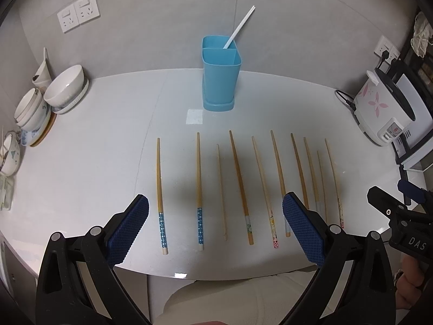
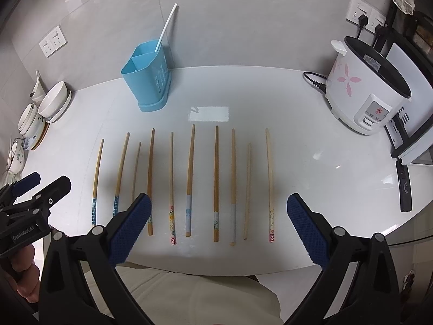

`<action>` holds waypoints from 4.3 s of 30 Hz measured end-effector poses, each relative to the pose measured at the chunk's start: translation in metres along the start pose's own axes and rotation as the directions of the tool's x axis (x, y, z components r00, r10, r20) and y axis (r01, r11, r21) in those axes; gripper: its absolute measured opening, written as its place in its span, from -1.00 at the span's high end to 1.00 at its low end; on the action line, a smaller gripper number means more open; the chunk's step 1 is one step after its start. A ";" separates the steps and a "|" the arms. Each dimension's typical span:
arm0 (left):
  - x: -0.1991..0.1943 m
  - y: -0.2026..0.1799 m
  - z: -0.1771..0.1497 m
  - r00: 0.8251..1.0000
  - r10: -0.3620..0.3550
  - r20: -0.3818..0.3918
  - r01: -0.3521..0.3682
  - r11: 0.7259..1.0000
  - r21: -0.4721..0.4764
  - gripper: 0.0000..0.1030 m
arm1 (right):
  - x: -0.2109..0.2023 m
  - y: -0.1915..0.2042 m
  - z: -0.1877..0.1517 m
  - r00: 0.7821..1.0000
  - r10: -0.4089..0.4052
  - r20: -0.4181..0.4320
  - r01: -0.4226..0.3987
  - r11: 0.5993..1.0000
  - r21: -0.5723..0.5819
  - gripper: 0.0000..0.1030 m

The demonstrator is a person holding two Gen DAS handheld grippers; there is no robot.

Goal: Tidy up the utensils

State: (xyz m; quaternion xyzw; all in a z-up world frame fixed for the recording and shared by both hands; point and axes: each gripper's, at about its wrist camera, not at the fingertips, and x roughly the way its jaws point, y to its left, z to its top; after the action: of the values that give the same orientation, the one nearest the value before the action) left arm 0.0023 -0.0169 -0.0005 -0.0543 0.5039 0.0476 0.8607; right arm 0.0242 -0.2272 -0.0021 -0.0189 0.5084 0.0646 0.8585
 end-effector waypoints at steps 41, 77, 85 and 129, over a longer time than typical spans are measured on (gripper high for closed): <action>0.018 0.014 0.014 1.000 -0.013 -0.007 0.013 1.000 -0.015 -0.87 | 0.013 0.000 0.010 0.999 0.040 -0.027 -0.040 0.999 -0.002 -0.77; 0.185 0.106 -0.018 0.941 0.055 -0.335 -0.082 0.994 -0.066 -0.32 | 0.199 0.015 0.009 0.928 0.031 -0.372 -0.047 0.998 -0.032 0.38; 0.183 0.100 -0.013 0.929 0.075 -0.362 -0.097 0.994 -0.042 0.24 | 0.217 0.014 0.013 0.920 0.012 -0.392 -0.029 0.999 -0.037 0.69; 0.089 0.054 0.101 0.991 -0.074 0.114 0.080 0.995 -0.053 0.87 | 0.141 -0.006 0.106 0.987 0.158 -0.011 -0.158 0.987 0.033 0.88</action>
State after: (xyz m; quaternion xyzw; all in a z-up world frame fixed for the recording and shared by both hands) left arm 0.1252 0.0530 -0.0318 -0.0958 0.4510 0.0319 0.8868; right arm 0.1837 -0.2096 -0.0745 0.0349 0.5150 0.1240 0.8474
